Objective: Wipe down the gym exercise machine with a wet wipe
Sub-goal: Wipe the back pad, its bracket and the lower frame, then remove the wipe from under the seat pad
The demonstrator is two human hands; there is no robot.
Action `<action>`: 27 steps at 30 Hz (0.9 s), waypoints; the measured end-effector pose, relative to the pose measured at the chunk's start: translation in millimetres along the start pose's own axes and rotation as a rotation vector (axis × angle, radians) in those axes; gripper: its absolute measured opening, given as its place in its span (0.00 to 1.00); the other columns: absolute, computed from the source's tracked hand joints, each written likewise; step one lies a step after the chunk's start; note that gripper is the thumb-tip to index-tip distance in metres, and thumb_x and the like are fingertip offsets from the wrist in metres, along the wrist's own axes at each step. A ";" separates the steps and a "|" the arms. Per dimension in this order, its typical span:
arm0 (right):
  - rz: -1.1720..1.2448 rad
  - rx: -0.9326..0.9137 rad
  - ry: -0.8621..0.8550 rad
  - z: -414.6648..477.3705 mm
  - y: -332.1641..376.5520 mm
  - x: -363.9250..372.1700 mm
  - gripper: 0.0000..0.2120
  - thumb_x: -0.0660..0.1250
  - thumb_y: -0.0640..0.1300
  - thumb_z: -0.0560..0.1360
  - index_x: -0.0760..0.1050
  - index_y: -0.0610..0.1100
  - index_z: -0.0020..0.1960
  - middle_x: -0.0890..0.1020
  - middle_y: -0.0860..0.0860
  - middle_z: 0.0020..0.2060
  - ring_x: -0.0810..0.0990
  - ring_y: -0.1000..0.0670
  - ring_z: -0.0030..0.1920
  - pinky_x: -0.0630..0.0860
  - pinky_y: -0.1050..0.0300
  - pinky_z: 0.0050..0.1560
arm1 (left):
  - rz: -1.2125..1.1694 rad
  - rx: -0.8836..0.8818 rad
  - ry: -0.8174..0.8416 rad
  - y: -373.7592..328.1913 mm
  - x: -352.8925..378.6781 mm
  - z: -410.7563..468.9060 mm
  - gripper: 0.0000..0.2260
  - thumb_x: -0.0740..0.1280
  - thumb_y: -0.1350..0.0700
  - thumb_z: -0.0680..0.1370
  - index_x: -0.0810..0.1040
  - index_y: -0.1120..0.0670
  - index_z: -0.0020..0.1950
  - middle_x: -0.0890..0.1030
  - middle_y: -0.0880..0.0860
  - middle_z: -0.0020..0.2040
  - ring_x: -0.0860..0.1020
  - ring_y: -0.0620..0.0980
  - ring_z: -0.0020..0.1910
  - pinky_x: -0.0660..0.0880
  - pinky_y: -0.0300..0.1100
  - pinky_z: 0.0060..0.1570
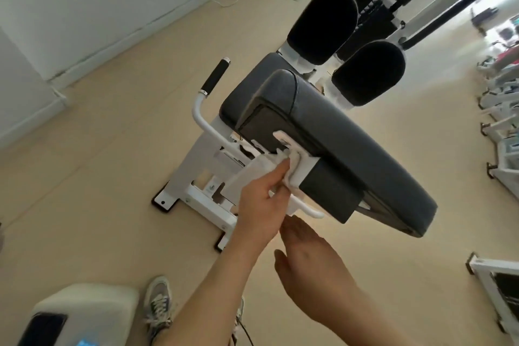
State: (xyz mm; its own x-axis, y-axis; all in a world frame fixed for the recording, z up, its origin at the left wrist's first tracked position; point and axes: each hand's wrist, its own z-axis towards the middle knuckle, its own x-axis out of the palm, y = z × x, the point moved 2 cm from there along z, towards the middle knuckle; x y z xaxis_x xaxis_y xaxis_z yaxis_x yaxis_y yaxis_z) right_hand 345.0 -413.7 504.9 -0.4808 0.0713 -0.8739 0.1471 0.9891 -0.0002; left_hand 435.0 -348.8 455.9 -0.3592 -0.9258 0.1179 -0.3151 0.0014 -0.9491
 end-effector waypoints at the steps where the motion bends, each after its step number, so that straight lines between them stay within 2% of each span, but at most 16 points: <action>1: 0.130 0.034 0.051 -6.6 -4.7 1.7 0.27 0.58 0.48 0.81 0.58 0.44 0.78 0.65 0.50 0.75 0.64 0.50 0.74 0.65 0.56 0.70 | -0.030 0.002 -0.037 -3.0 -1.9 -4.1 0.17 0.63 0.59 0.80 0.74 0.39 0.62 0.79 0.43 0.57 0.78 0.38 0.50 0.73 0.28 0.57; 2: 0.185 0.035 0.045 -15.4 -9.9 2.7 0.27 0.55 0.48 0.82 0.53 0.47 0.79 0.61 0.52 0.77 0.60 0.53 0.76 0.60 0.60 0.71 | -0.053 0.048 -0.062 -10.2 -3.4 -12.7 0.15 0.64 0.59 0.80 0.77 0.43 0.63 0.83 0.48 0.55 0.80 0.45 0.49 0.77 0.37 0.56; 3: 0.239 0.039 0.022 -23.0 -13.6 6.0 0.27 0.55 0.48 0.82 0.51 0.49 0.79 0.59 0.54 0.77 0.58 0.55 0.76 0.56 0.64 0.71 | -0.061 0.074 -0.080 -13.7 -5.0 -22.2 0.15 0.65 0.60 0.79 0.79 0.46 0.63 0.84 0.49 0.51 0.81 0.47 0.46 0.80 0.38 0.49; 4: 0.311 0.041 -0.004 -29.0 -17.9 9.8 0.27 0.55 0.48 0.82 0.51 0.51 0.79 0.59 0.56 0.77 0.58 0.57 0.75 0.55 0.67 0.70 | -0.060 0.111 -0.122 -16.6 -6.9 -29.9 0.15 0.65 0.61 0.79 0.79 0.48 0.63 0.85 0.45 0.44 0.79 0.43 0.39 0.78 0.34 0.42; 6: 0.571 0.064 -0.041 -39.7 -20.3 12.5 0.25 0.59 0.46 0.82 0.58 0.56 0.77 0.65 0.59 0.74 0.65 0.59 0.72 0.59 0.68 0.70 | 0.019 0.205 -0.218 -28.3 -12.0 -49.2 0.15 0.67 0.60 0.78 0.78 0.46 0.62 0.77 0.38 0.31 0.71 0.38 0.30 0.69 0.31 0.32; 7: 0.777 0.077 -0.094 -45.2 -21.3 12.0 0.23 0.61 0.45 0.81 0.62 0.59 0.73 0.70 0.60 0.71 0.70 0.60 0.69 0.65 0.64 0.70 | 0.098 0.277 -0.262 -37.9 -13.1 -62.3 0.15 0.68 0.58 0.78 0.77 0.44 0.62 0.76 0.37 0.31 0.72 0.38 0.30 0.69 0.30 0.32; 9: 1.259 0.082 -0.250 -59.1 -26.9 9.8 0.21 0.65 0.45 0.79 0.68 0.62 0.67 0.76 0.64 0.65 0.77 0.60 0.62 0.75 0.54 0.64 | 0.399 0.487 -0.356 -56.7 -9.3 -90.8 0.14 0.68 0.53 0.78 0.77 0.47 0.63 0.80 0.32 0.43 0.79 0.37 0.40 0.72 0.24 0.41; 10: 1.466 0.058 -0.274 -67.1 -27.8 5.4 0.22 0.66 0.46 0.76 0.69 0.60 0.67 0.76 0.64 0.64 0.78 0.59 0.61 0.77 0.52 0.61 | 0.601 0.595 -0.365 -64.1 -2.0 -103.0 0.14 0.67 0.53 0.78 0.78 0.52 0.63 0.81 0.36 0.49 0.79 0.39 0.45 0.71 0.23 0.45; 12: 1.855 -0.007 -0.244 -80.2 -28.6 -4.1 0.24 0.66 0.45 0.73 0.71 0.54 0.69 0.79 0.59 0.63 0.80 0.54 0.61 0.79 0.50 0.60 | 0.855 0.734 -0.255 -66.1 17.7 -117.9 0.15 0.63 0.53 0.79 0.80 0.57 0.61 0.83 0.47 0.54 0.79 0.43 0.51 0.69 0.23 0.53; 14: 2.110 -0.055 -0.222 -85.7 -30.2 -7.8 0.20 0.65 0.41 0.76 0.74 0.46 0.68 0.82 0.51 0.59 0.81 0.49 0.60 0.79 0.50 0.59 | 0.933 0.717 -0.108 -60.9 38.0 -122.0 0.14 0.63 0.54 0.79 0.81 0.57 0.61 0.82 0.51 0.58 0.79 0.46 0.55 0.71 0.31 0.59; 16: 2.264 0.022 -0.303 -83.1 -36.0 -0.8 0.15 0.64 0.40 0.76 0.78 0.42 0.63 0.84 0.45 0.55 0.82 0.45 0.58 0.79 0.51 0.58 | 1.029 0.652 -0.045 -56.7 54.2 -123.0 0.14 0.63 0.56 0.79 0.79 0.56 0.63 0.80 0.52 0.58 0.77 0.49 0.53 0.74 0.38 0.55; 19: 2.334 0.210 -0.508 -67.0 -43.8 11.2 0.10 0.66 0.40 0.78 0.82 0.42 0.57 0.86 0.45 0.50 0.84 0.45 0.54 0.80 0.51 0.56 | 1.207 0.586 0.044 -60.6 68.7 -121.3 0.17 0.59 0.56 0.79 0.75 0.56 0.67 0.77 0.52 0.58 0.76 0.49 0.52 0.78 0.43 0.52; 22: 2.044 0.357 -0.754 -43.0 -34.5 7.2 0.12 0.65 0.42 0.80 0.80 0.45 0.62 0.85 0.51 0.52 0.83 0.54 0.53 0.80 0.52 0.57 | 1.421 0.629 0.070 -74.2 64.1 -110.9 0.19 0.56 0.57 0.79 0.74 0.58 0.68 0.77 0.57 0.62 0.76 0.52 0.58 0.76 0.42 0.57; 25: 1.683 0.291 -0.857 -17.2 -10.1 2.1 0.17 0.57 0.46 0.83 0.71 0.49 0.71 0.83 0.48 0.57 0.82 0.51 0.54 0.79 0.49 0.55 | 1.576 0.703 0.107 -78.6 48.2 -97.4 0.19 0.61 0.58 0.78 0.73 0.61 0.68 0.75 0.60 0.66 0.75 0.55 0.63 0.72 0.45 0.64; 27: 1.575 0.245 -0.852 -5.2 -2.2 5.7 0.21 0.53 0.48 0.83 0.64 0.48 0.75 0.80 0.45 0.61 0.80 0.47 0.57 0.78 0.46 0.56 | 1.627 0.769 0.165 -77.3 41.8 -96.3 0.19 0.58 0.58 0.79 0.72 0.62 0.69 0.74 0.60 0.68 0.72 0.56 0.65 0.71 0.46 0.64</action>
State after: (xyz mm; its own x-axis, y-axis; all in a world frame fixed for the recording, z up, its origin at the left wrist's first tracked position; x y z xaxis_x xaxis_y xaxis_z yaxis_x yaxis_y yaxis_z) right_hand 337.5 -414.8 502.4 0.7369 0.6672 -0.1086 0.1268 0.0214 0.9917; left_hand 359.8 -351.2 562.3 0.0507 -0.1339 -0.9897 0.8205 0.5706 -0.0352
